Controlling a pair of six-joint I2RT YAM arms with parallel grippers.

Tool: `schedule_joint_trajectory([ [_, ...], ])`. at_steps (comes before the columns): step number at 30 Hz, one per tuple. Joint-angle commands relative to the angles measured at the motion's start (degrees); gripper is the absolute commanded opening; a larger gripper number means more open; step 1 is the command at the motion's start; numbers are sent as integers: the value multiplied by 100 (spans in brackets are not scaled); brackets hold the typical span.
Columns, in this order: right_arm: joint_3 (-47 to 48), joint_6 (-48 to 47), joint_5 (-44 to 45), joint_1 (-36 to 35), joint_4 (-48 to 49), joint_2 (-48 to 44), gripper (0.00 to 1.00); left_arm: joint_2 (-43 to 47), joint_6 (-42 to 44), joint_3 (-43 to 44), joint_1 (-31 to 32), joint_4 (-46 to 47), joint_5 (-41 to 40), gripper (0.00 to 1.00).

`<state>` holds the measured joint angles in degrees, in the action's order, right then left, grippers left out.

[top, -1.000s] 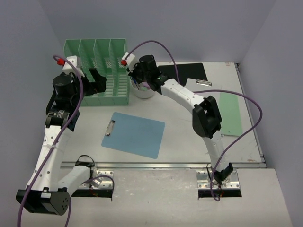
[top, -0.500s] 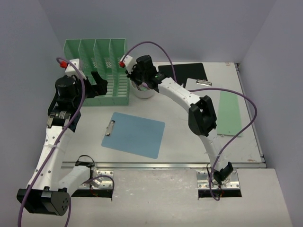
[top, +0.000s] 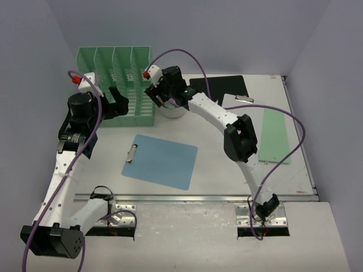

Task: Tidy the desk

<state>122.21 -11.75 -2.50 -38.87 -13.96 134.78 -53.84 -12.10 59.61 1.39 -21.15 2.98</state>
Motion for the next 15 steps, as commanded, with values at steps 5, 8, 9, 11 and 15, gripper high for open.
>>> schedule_joint_trajectory([
  [5, 66, 234, 22, 2, 552, -1400, 80, 76, -214, -239, -68, -530, -88, 100],
  [8, -460, 313, -40, 46, 552, -2014, 80, 111, 5, -459, -77, -784, 115, 95],
  [9, -862, 374, -57, 64, 543, -2200, 80, 68, 119, -529, -86, -873, 89, 94],
  [11, -1294, 427, -197, 117, 473, -2752, 80, 15, 303, -591, -95, -1109, 97, 90],
  [15, -2331, 655, -382, 248, 70, -3466, 80, -309, 515, -715, -104, -1462, 63, 89],
])
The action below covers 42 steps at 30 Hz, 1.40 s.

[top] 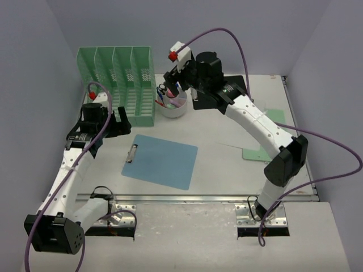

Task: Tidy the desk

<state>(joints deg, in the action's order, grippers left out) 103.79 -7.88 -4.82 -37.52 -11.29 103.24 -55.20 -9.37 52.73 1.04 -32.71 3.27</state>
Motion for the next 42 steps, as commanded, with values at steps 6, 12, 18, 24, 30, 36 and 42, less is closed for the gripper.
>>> schedule_joint_trajectory([
  [6, -1536, 524, -397, 447, -699, -972, 80, -1316, 392, 79, -69, -570, -2, 85],
  [12, -2169, 753, -608, 754, -875, -1306, 80, -2319, 260, 1, -69, -394, -80, 70],
  [18, -2530, 753, -652, 948, -945, -1491, 80, -2943, -30, -114, 124, -87, -300, 67],
  [24, -2539, 753, -678, 1045, -980, -1465, 80, -3119, -197, -325, 564, 159, -792, 67],
  [30, -2407, 753, -748, 1088, -1033, -1359, 80, -3672, -215, -220, 634, 186, -1020, 67],
  [36, -2346, 744, -915, 1089, -1042, -1324, 80, -4112, -189, -26, 643, 72, -1118, 62],
  [42, -2311, 753, -986, 1106, -1051, -1271, 80, -4166, -4, 18, 985, 80, -925, 47],
])
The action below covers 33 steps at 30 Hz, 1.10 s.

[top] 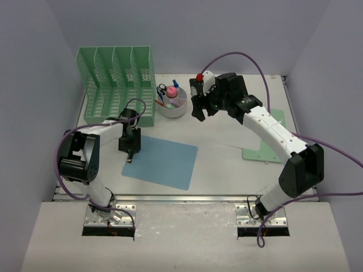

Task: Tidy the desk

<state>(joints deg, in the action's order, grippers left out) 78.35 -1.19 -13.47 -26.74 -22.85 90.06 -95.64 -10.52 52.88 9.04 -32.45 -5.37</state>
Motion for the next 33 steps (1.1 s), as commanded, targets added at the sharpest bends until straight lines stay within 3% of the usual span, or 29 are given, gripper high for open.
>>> schedule_joint_trajectory([
  [1, 242, 75, -146, 37, 105, 47, 80, -113, 129, 3, 212, 63, -44, 41],
  [8, 304, 75, -278, 64, 9, 38, 80, 97, 340, -94, 274, 54, 317, 0],
  [18, 146, 75, -867, 108, -193, -147, 81, 1643, 771, -305, 985, 318, 291, 0],
  [24, 24, 382, -1955, 125, -422, -77, 84, 2400, 1227, -252, 1346, 546, 185, 0],
  [33, -329, 1120, -3152, 125, 272, 143, 85, 3103, 1738, -305, 1856, 1038, 255, 0],
])
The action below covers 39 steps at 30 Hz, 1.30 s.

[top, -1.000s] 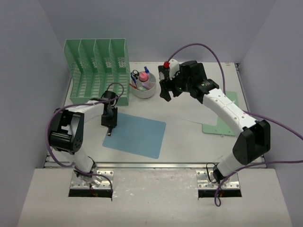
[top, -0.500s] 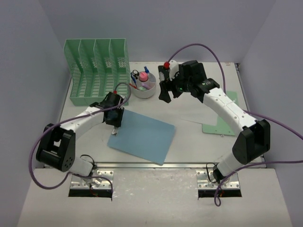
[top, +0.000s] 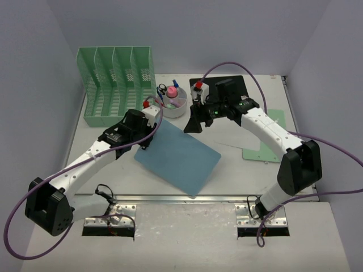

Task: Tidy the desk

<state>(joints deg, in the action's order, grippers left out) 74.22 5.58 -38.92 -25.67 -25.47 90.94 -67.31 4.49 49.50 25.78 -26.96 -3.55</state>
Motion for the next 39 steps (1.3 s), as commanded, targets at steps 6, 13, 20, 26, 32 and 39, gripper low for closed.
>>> schedule_joint_trajectory([
  [6, 602, 1137, -1179, -34, 948, 697, 76, 482, 535, -28, 551, 780, 100, 0],
  [13, 1104, 1032, -1057, -377, 667, 1321, 69, 473, 799, -19, 902, 920, 39, 0],
  [20, 1008, 1024, -1057, -571, 640, 1559, 43, 332, 931, 69, 1131, 1035, -93, 0],
  [26, 876, 980, -1223, -579, 614, 1480, 1, 323, 913, 122, 1149, 1079, -225, 8],
  [32, 718, 1260, -1741, -386, 894, 1120, 1, 770, 230, 122, 1000, 1009, -498, 89],
  [39, 533, 1858, -2603, 430, 1518, 663, 1, 1413, -579, 674, -274, 658, 784, 100],
])
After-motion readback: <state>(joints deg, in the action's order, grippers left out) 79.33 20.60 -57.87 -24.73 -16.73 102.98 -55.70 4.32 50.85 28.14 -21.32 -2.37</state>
